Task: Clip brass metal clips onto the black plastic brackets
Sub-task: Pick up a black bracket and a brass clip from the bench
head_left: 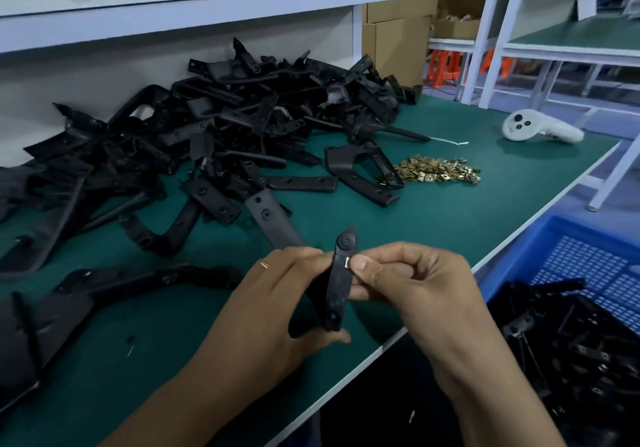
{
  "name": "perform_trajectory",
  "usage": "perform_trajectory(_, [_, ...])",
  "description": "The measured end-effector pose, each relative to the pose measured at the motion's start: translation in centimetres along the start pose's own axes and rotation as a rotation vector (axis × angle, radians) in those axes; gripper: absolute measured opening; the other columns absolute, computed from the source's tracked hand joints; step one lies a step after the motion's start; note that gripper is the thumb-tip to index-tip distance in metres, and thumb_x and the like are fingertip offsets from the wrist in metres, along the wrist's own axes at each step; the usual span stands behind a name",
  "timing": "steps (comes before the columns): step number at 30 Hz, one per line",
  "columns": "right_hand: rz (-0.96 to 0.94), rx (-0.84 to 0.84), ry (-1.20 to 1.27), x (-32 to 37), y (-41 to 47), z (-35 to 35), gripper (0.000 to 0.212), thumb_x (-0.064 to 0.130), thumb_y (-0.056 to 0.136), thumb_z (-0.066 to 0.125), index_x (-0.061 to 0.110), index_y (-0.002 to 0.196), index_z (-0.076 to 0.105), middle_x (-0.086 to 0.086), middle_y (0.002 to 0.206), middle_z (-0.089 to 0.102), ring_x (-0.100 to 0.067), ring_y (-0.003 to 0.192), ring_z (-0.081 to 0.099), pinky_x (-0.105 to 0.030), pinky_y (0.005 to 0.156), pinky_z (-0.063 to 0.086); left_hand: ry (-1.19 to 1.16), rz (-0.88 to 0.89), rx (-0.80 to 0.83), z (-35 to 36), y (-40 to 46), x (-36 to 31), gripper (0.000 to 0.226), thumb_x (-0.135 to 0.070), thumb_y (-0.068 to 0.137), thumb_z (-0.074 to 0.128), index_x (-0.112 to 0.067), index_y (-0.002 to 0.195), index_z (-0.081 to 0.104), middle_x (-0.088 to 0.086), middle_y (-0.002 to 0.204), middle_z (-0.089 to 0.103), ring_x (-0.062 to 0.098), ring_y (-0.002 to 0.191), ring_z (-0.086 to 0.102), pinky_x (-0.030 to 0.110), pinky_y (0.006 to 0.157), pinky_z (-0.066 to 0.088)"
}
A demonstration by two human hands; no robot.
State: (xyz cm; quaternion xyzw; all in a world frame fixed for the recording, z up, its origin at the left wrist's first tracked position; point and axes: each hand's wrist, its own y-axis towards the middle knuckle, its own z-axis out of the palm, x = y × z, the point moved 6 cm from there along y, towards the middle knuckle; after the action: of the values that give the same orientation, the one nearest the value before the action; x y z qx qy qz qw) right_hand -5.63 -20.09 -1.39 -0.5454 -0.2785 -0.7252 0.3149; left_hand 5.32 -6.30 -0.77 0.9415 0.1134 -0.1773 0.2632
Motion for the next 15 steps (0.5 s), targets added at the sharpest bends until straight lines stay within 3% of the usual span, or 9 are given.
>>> perform_trajectory(2, [-0.003, 0.017, -0.033, 0.2, -0.1, 0.1, 0.006, 0.011, 0.086, 0.079, 0.007, 0.082, 0.081, -0.014, 0.071, 0.076, -0.018, 0.067, 0.075, -0.021, 0.067, 0.058, -0.018, 0.032, -0.035, -0.2, -0.1, -0.1, 0.072, -0.057, 0.076, 0.083, -0.025, 0.135, 0.06, -0.015, 0.136, 0.056, 0.013, 0.126, 0.057, 0.039, 0.1, 0.048])
perform_trajectory(5, [0.144, 0.121, 0.117, -0.3, -0.3, 0.3, 0.017, 0.021, 0.071, 0.086, 0.007, 0.081, 0.081, -0.018, 0.075, 0.075, -0.022, 0.064, 0.073, -0.03, 0.066, 0.061, -0.088, 0.088, -0.052, -0.3, -0.3, -0.6, 0.071, -0.054, 0.076, 0.085, -0.024, 0.135, 0.058, -0.015, 0.137, 0.055, 0.011, 0.127, 0.057, 0.039, 0.099, 0.05])
perform_trajectory(9, [0.247, 0.143, 0.114, -0.9, -0.1, 0.4, 0.019, 0.028, 0.059, 0.088, 0.016, 0.068, 0.076, -0.015, 0.069, 0.071, -0.02, 0.052, 0.069, -0.028, 0.051, 0.058, -0.13, 0.074, -0.054, -0.7, -0.5, -0.7, 0.072, -0.061, 0.075, 0.082, -0.028, 0.134, 0.057, -0.02, 0.136, 0.054, 0.009, 0.125, 0.059, 0.035, 0.097, 0.05])
perform_trajectory(12, [0.102, 0.032, 0.006, 0.4, 0.8, -0.4, 0.024, 0.037, 0.067, 0.085, 0.015, 0.072, 0.076, -0.012, 0.07, 0.07, -0.017, 0.053, 0.066, -0.025, 0.052, 0.055, -0.122, -0.042, -0.107, -1.3, -0.5, 0.4, 0.072, -0.064, 0.069, 0.086, -0.035, 0.131, 0.061, -0.022, 0.133, 0.057, 0.008, 0.123, 0.057, 0.037, 0.098, 0.049])
perform_trajectory(15, [-0.136, -0.213, -0.386, 2.3, 2.7, -3.1, 0.008, 0.032, 0.083, 0.082, 0.024, 0.082, 0.079, 0.002, 0.074, 0.074, -0.006, 0.064, 0.065, -0.016, 0.062, 0.052, -0.123, -0.23, -0.165, -2.1, -0.5, 2.4, 0.075, -0.07, 0.063, 0.082, -0.041, 0.128, 0.059, -0.03, 0.129, 0.053, -0.001, 0.125, 0.051, 0.022, 0.103, 0.041])
